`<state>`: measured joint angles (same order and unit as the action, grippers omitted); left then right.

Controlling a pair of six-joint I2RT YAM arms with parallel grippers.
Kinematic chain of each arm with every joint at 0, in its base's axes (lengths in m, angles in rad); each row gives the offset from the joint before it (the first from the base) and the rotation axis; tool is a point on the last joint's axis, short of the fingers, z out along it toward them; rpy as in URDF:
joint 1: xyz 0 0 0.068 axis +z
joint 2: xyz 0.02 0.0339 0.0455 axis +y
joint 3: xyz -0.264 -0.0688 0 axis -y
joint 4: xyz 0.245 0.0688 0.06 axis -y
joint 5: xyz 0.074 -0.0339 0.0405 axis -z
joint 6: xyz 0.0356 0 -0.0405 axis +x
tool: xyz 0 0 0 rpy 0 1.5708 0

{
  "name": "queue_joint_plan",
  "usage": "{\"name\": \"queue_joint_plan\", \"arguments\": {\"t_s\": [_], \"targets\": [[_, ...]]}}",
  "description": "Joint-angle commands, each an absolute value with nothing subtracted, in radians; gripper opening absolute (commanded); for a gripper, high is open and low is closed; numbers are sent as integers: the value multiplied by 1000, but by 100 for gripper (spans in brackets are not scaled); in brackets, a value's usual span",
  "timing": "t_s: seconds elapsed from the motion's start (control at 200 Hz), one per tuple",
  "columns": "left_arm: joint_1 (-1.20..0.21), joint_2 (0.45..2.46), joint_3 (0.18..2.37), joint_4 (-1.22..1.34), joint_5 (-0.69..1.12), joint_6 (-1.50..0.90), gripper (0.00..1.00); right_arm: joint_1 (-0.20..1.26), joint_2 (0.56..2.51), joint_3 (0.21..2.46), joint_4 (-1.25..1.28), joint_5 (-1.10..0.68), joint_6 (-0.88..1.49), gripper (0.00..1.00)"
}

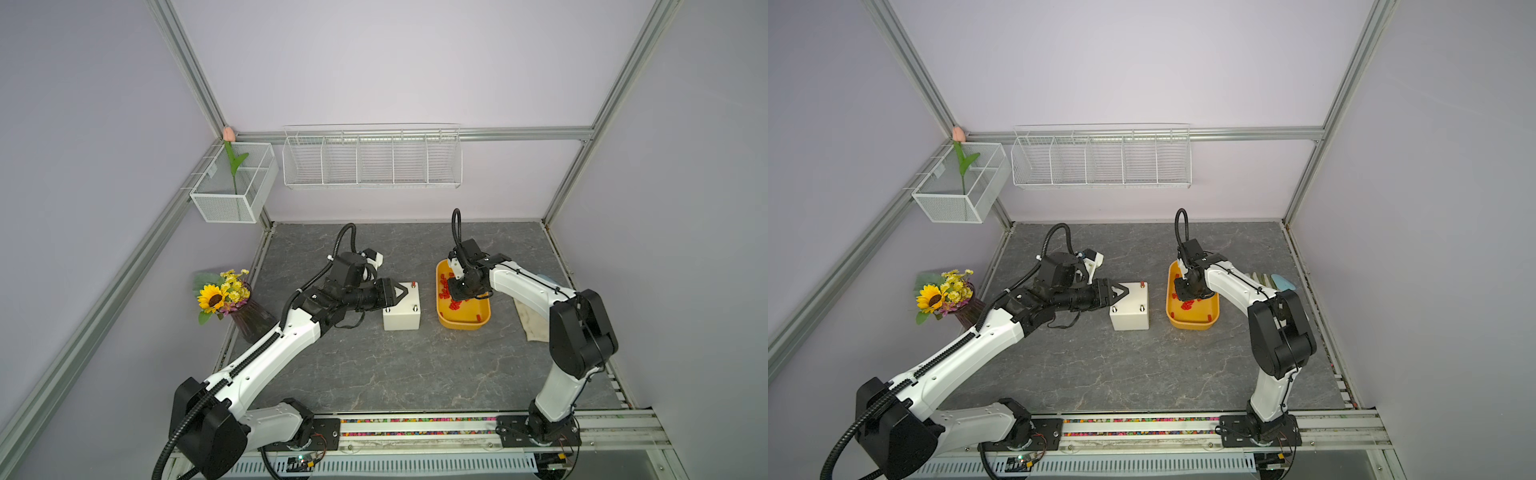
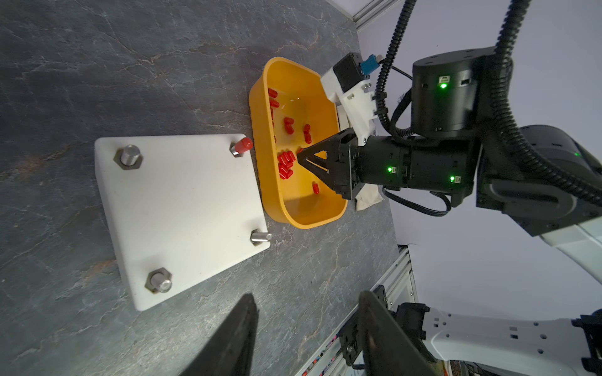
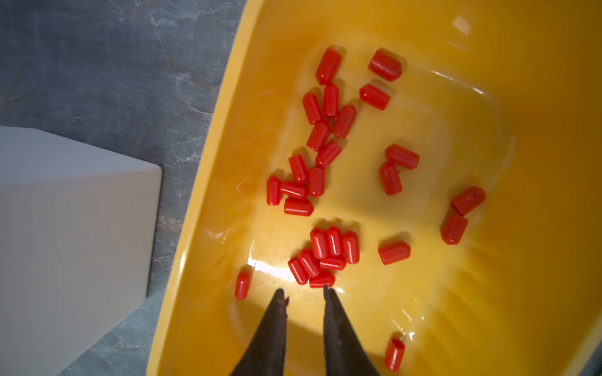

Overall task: Cover the protruding screws with screw protection sleeves
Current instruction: Adjust the screw protection sleeve in the storage box.

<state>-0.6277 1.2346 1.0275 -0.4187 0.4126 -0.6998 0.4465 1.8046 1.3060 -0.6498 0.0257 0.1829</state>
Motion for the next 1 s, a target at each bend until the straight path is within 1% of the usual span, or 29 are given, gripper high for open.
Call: {"name": "queue_joint_plan", "arguments": {"t_s": [0.0, 0.345, 0.995], "targets": [[-632, 1231, 1020, -411, 407, -705, 52, 441, 1831, 1312, -639, 23, 195, 23], [-631, 1225, 1015, -416, 401, -706, 52, 427, 1880, 1326, -635, 46, 189, 21], [-629, 1226, 1016, -418, 399, -707, 52, 413, 1962, 1348, -635, 50, 180, 23]]}}
